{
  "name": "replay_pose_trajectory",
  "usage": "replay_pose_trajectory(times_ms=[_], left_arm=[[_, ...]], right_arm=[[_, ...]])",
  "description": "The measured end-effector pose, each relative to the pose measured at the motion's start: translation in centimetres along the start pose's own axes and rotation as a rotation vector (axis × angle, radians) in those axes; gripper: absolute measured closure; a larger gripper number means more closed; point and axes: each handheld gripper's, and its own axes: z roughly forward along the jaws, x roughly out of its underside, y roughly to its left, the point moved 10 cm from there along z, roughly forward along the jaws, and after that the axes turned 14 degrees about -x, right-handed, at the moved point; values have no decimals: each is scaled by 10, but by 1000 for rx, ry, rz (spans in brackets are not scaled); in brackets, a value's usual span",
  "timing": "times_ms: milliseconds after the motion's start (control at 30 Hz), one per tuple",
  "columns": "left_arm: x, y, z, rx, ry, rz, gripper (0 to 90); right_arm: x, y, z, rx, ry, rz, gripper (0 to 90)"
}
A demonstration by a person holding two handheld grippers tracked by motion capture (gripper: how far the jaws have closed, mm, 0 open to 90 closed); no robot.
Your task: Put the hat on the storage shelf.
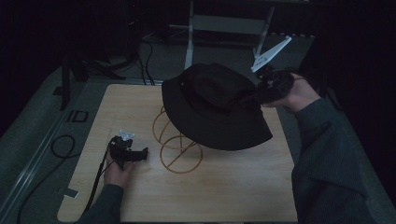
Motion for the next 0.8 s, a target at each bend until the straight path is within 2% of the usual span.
replay_pose_trajectory(times_ms=[800], left_arm=[[0, 0, 0, 1, 1, -1, 15]], right_arm=[[-17, -5, 31, -25, 22, -14, 868]])
